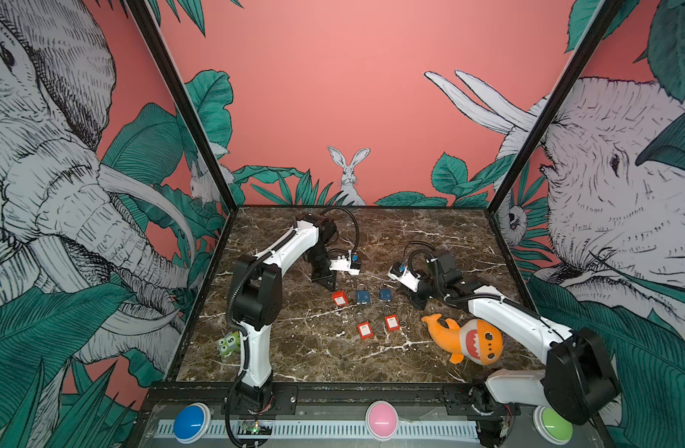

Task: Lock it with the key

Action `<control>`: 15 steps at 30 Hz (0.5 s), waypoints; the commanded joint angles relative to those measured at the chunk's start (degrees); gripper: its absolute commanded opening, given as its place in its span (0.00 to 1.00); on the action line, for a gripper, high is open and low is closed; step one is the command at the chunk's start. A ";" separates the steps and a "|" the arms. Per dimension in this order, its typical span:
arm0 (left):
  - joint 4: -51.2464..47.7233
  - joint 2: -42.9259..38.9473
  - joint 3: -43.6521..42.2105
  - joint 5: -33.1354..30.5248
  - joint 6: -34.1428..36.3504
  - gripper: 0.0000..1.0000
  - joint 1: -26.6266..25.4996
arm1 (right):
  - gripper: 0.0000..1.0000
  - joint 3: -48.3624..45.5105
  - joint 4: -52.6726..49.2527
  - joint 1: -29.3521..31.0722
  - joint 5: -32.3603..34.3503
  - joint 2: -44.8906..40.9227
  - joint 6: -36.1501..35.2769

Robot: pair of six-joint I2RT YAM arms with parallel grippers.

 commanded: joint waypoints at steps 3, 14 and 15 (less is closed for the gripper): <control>-4.13 1.72 1.24 -3.19 2.68 0.00 -1.25 | 0.00 -0.78 2.66 0.66 -0.20 -0.60 1.40; -6.20 6.00 6.07 -4.65 2.68 0.00 -2.28 | 0.00 -2.18 3.55 1.18 0.37 -2.00 2.26; -6.12 6.29 6.21 -4.85 2.39 0.00 -2.28 | 0.00 -2.23 3.41 1.22 0.37 -2.06 2.29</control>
